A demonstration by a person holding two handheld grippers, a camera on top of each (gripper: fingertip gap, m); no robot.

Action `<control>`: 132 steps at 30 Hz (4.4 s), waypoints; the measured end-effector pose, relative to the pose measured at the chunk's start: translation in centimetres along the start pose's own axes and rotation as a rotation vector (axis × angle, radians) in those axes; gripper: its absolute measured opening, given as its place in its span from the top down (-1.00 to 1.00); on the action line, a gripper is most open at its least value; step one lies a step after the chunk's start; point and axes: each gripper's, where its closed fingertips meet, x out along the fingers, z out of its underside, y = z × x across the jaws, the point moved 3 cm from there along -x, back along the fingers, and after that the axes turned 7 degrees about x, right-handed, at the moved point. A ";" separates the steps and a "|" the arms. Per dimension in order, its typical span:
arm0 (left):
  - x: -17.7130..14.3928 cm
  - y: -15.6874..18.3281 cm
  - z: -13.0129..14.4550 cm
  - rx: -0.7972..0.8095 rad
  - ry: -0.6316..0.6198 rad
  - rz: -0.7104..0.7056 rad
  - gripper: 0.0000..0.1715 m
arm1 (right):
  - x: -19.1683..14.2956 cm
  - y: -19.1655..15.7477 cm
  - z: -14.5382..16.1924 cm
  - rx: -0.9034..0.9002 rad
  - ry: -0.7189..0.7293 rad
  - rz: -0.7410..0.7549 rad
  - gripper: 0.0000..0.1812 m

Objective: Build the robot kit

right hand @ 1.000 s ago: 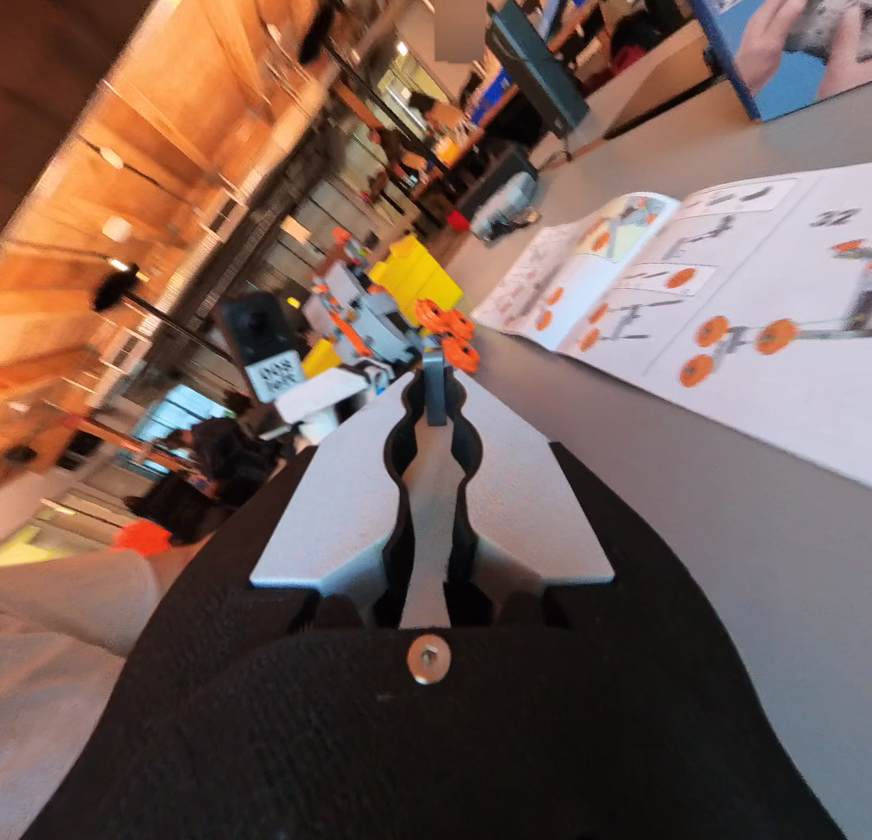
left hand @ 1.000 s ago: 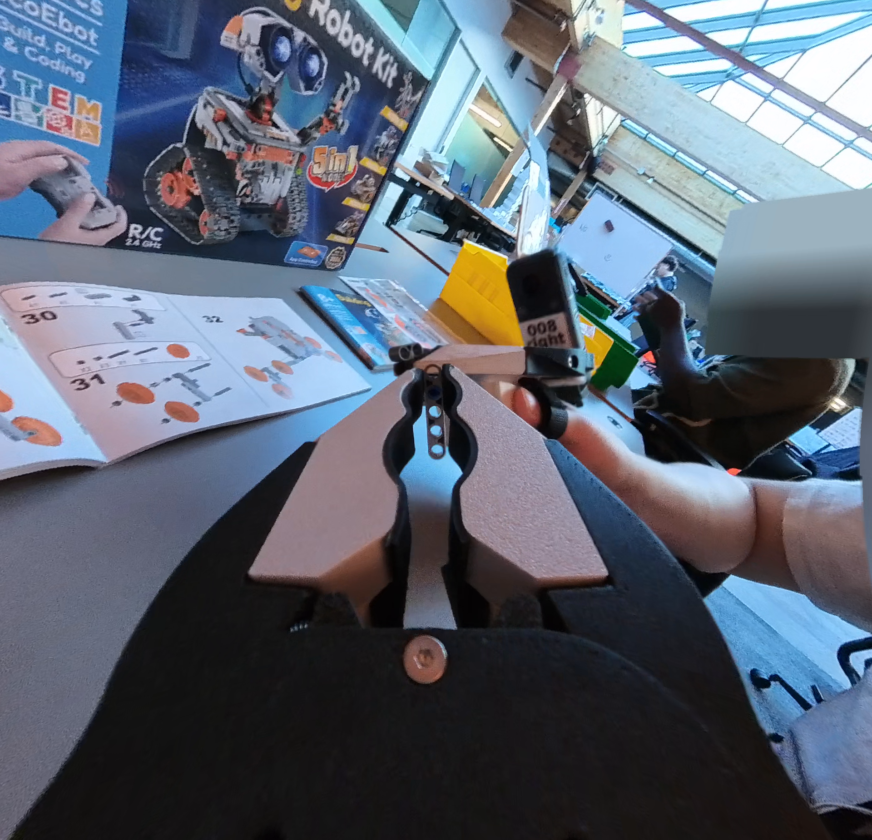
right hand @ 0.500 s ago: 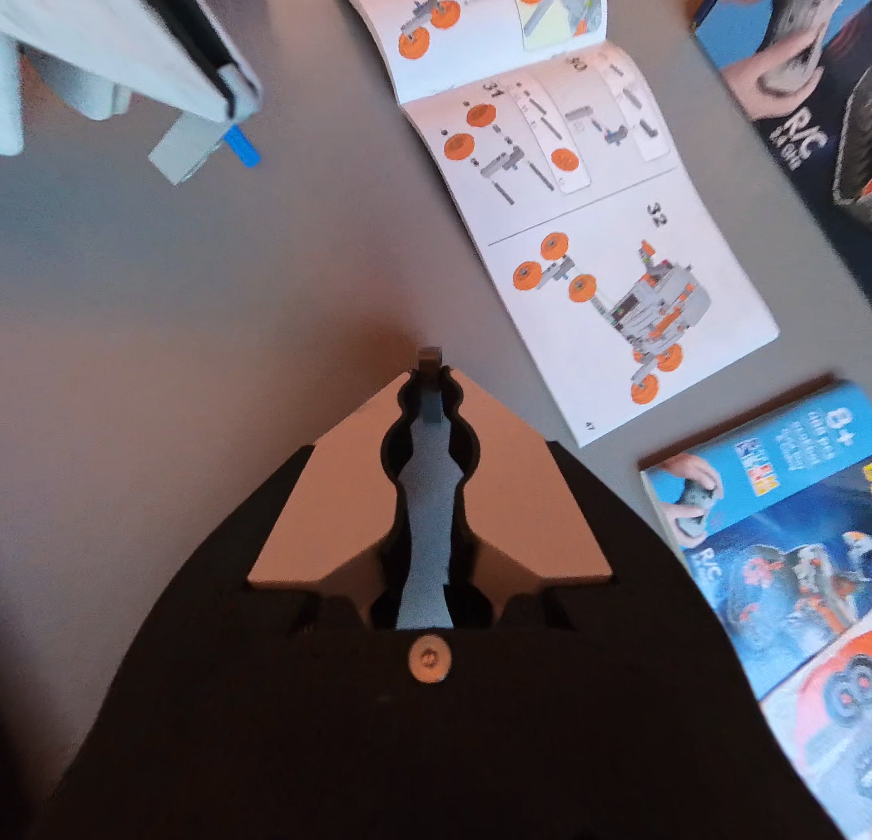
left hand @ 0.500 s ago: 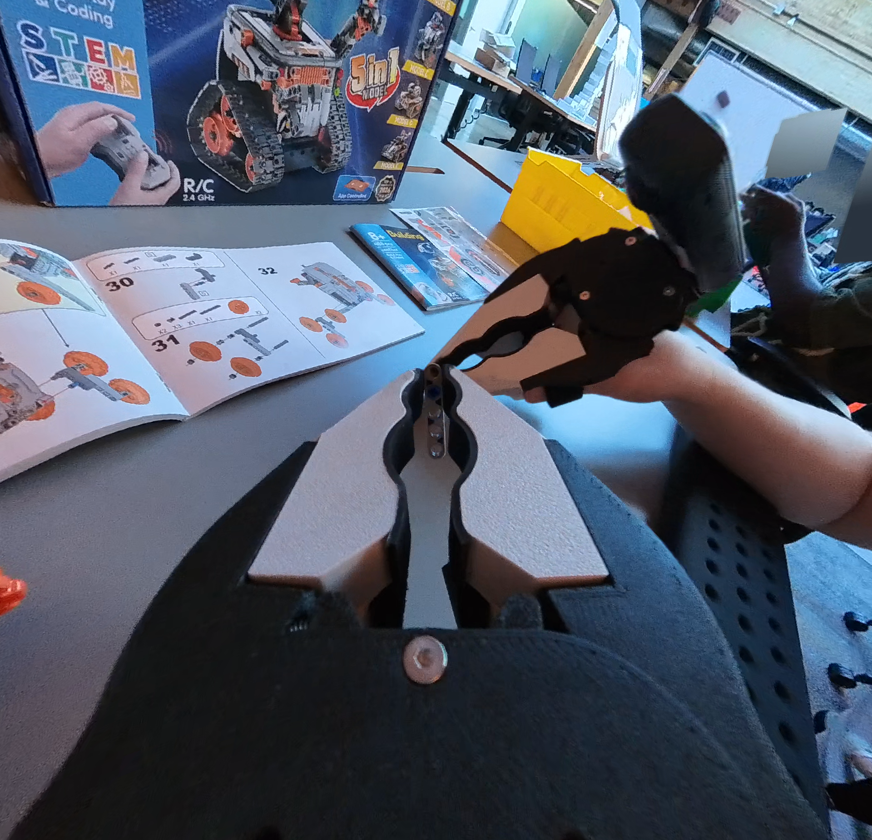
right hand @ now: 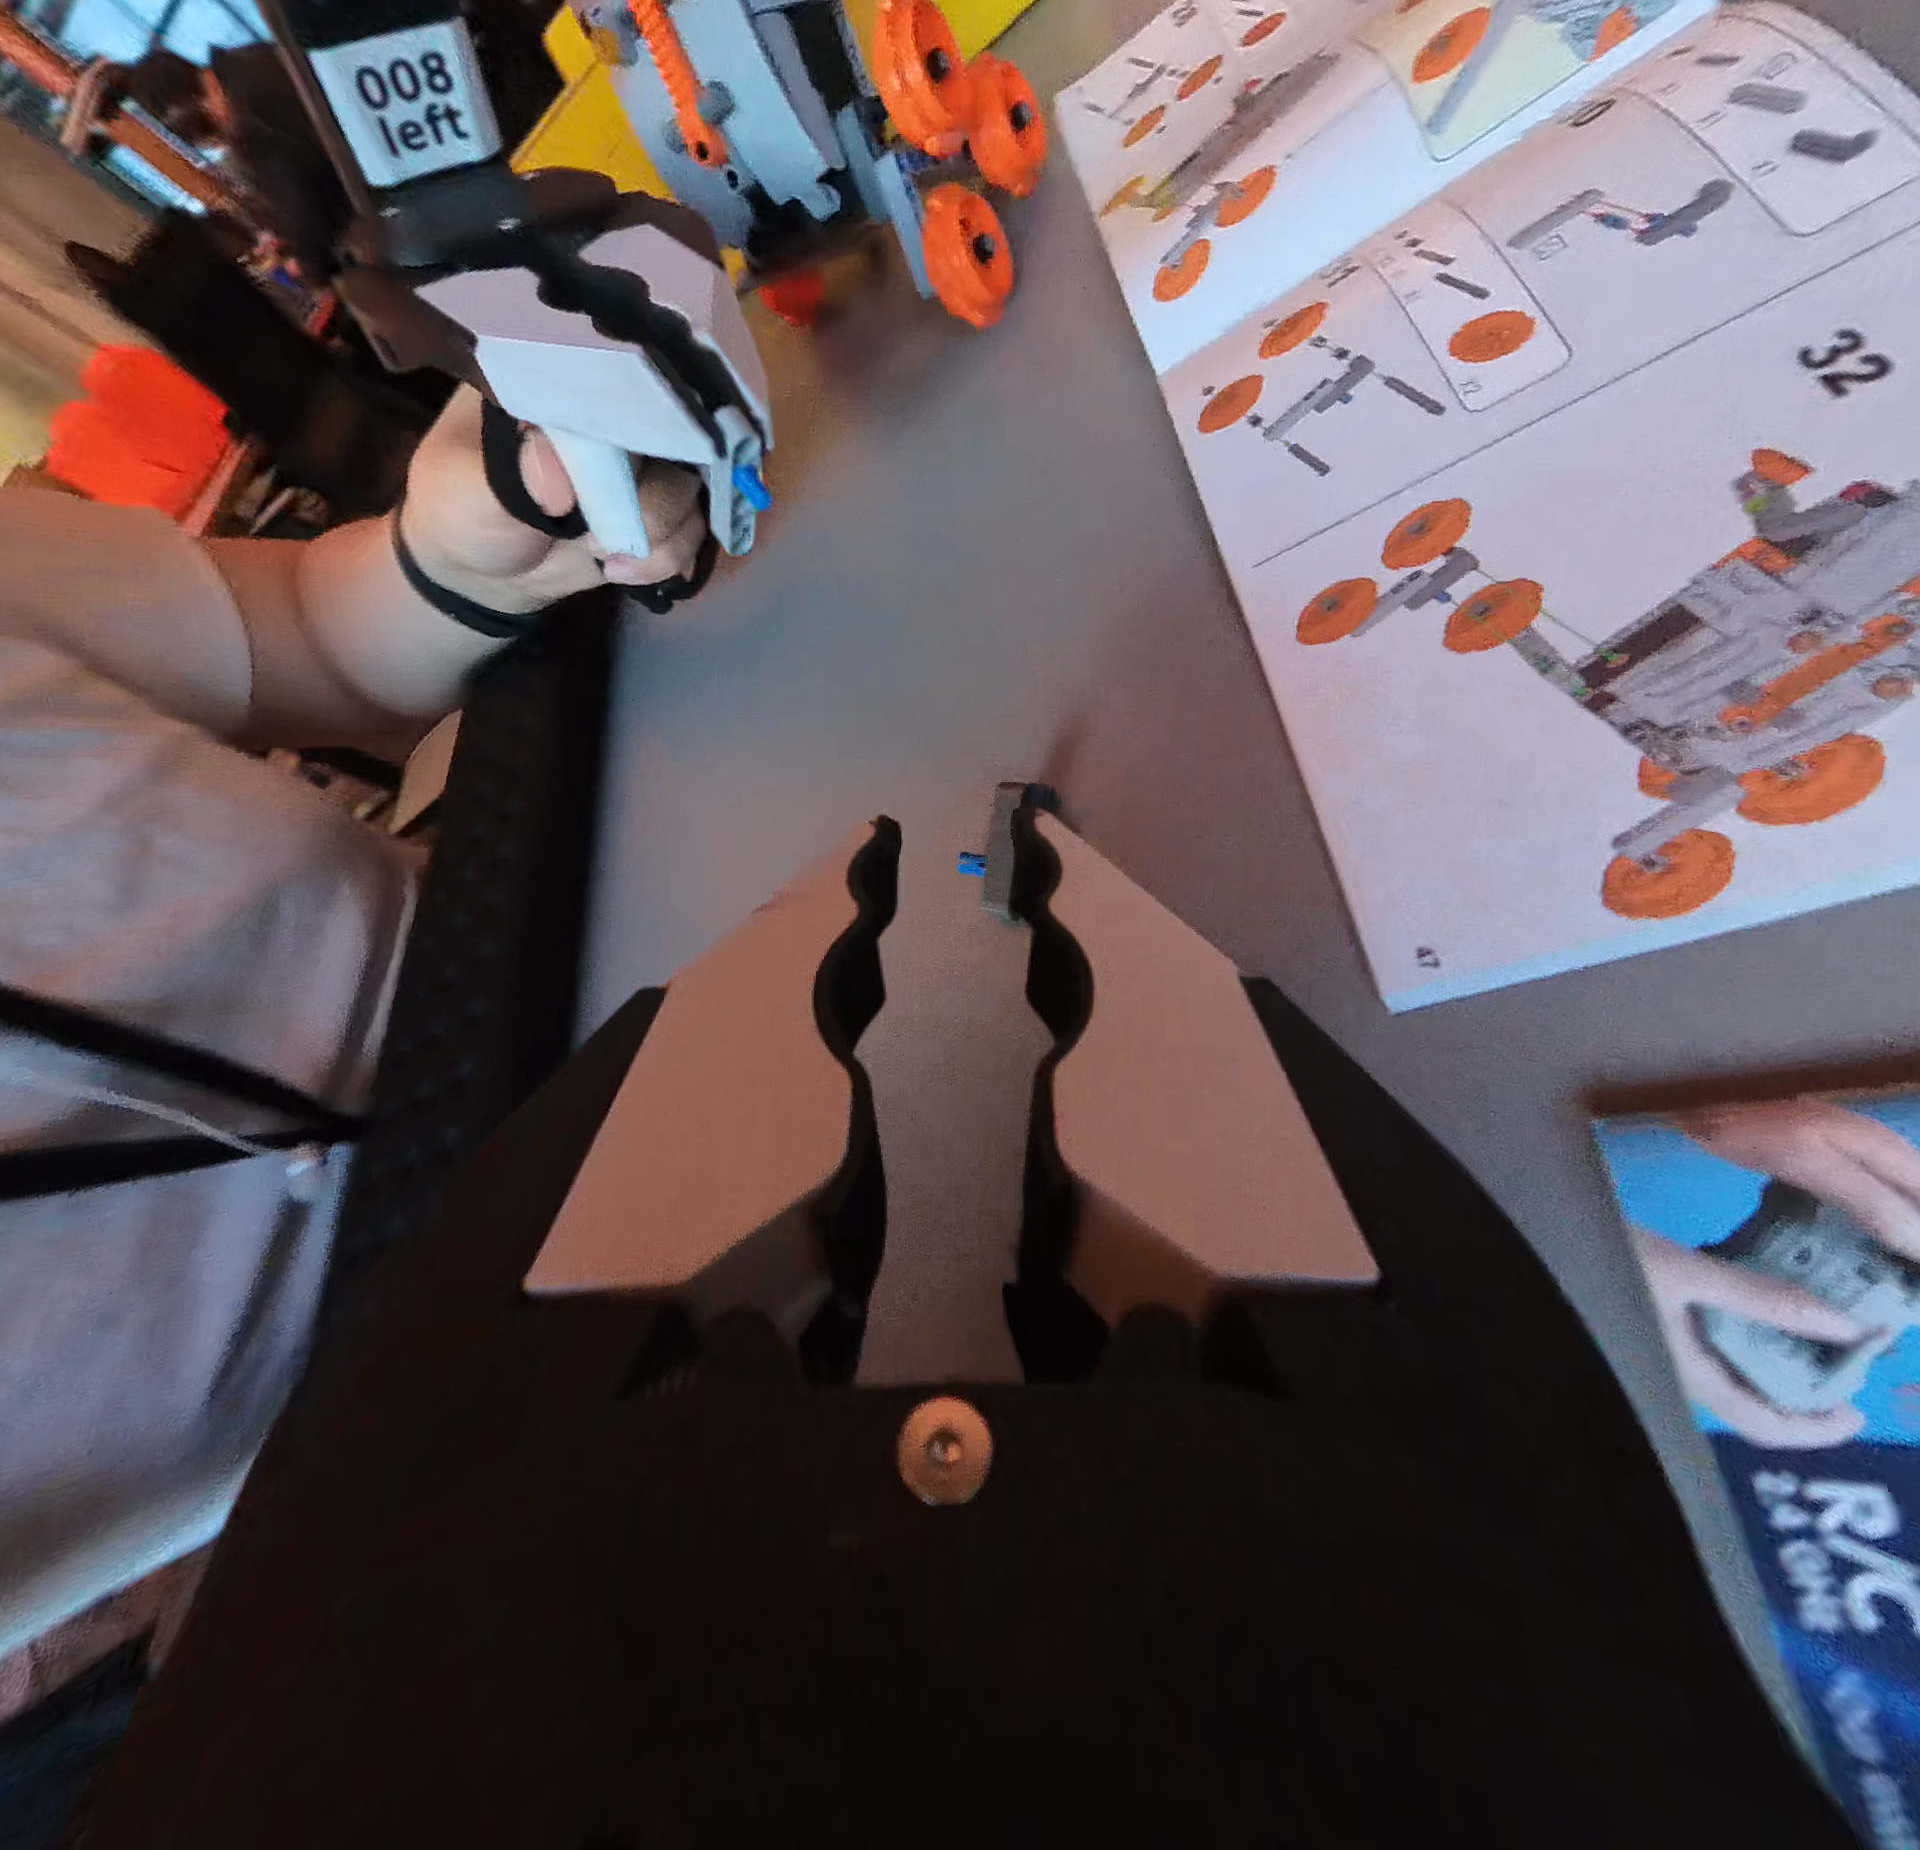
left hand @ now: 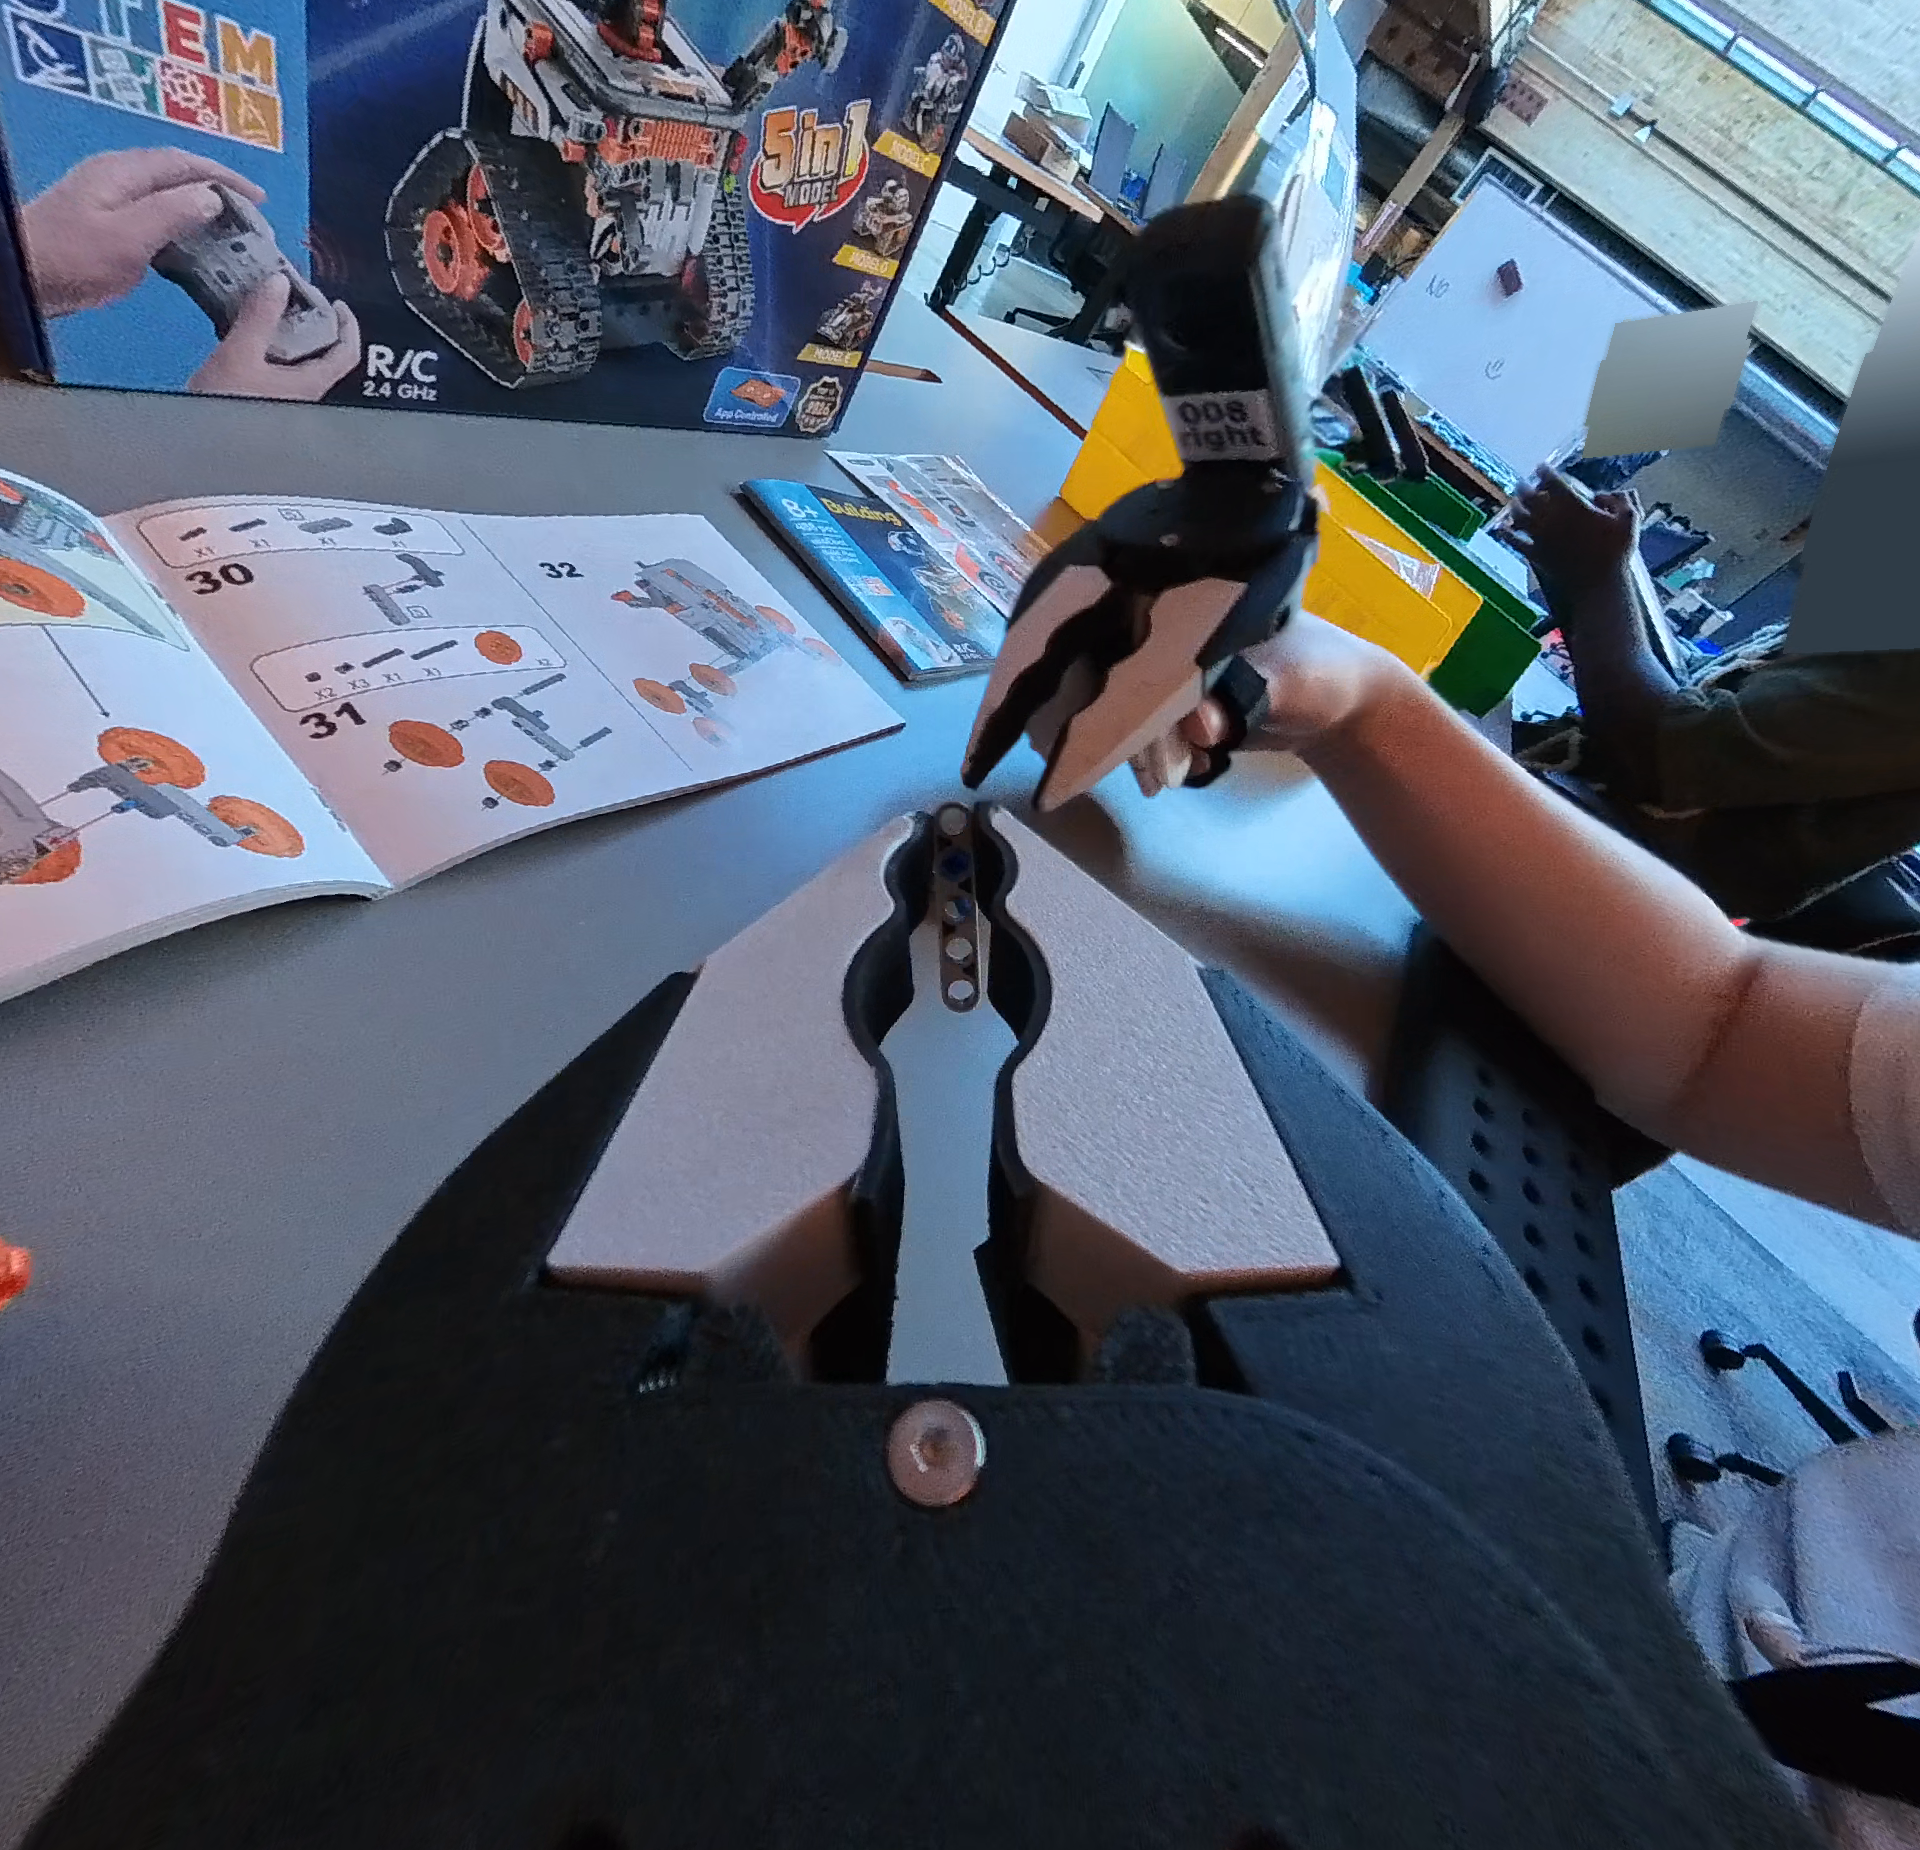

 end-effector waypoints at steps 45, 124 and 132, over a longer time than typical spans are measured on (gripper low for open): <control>0.7 0.5 1.2 0.031 -0.066 0.025 0.94 | 1.1 -0.4 2.6 -1.078 -0.480 0.793 0.87; 1.3 1.3 2.1 0.034 -0.123 0.066 0.94 | 2.3 -1.8 2.7 -1.014 -0.358 0.295 0.88; 1.2 1.5 2.0 0.043 -0.117 0.066 0.94 | 1.6 -1.8 5.0 -1.339 -0.381 0.708 0.91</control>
